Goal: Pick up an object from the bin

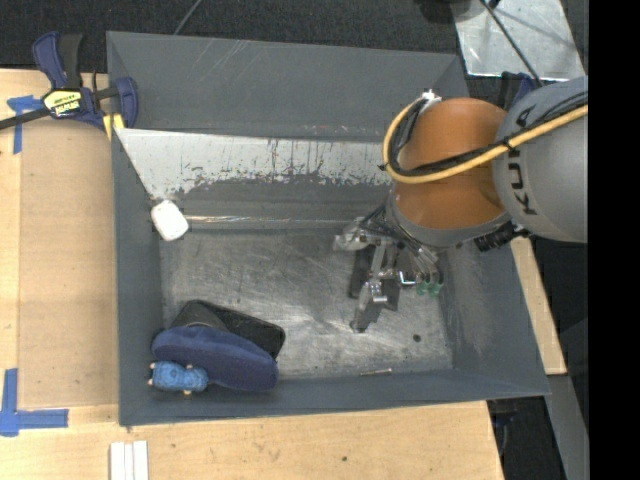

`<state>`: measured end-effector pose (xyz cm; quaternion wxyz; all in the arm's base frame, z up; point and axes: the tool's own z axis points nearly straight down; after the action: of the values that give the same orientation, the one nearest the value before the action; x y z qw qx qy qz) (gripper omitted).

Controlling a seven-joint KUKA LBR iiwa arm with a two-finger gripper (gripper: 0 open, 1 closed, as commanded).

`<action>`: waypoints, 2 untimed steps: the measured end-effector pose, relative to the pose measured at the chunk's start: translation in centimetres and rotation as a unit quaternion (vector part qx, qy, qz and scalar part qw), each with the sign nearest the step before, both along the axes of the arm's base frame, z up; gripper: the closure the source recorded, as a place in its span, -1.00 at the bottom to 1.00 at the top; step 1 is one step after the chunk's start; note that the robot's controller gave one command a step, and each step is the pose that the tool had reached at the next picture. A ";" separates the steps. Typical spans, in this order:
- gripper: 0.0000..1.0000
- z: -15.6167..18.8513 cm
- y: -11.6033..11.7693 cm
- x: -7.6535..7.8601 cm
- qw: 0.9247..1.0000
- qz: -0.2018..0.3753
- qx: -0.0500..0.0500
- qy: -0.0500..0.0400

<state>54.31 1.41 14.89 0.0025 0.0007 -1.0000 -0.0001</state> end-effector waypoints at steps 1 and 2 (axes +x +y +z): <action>-1.00 -7.6 -9.7 3.8 0.988 0.152 0.001 -0.006; 1.00 -7.1 -9.7 4.4 0.988 0.151 -0.001 -0.017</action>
Offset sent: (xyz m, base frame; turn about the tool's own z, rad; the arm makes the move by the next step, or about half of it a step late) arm 0.0352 -0.0980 -0.0789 -0.3067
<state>58.66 -8.31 7.81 -0.0150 0.1516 -0.9883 0.0014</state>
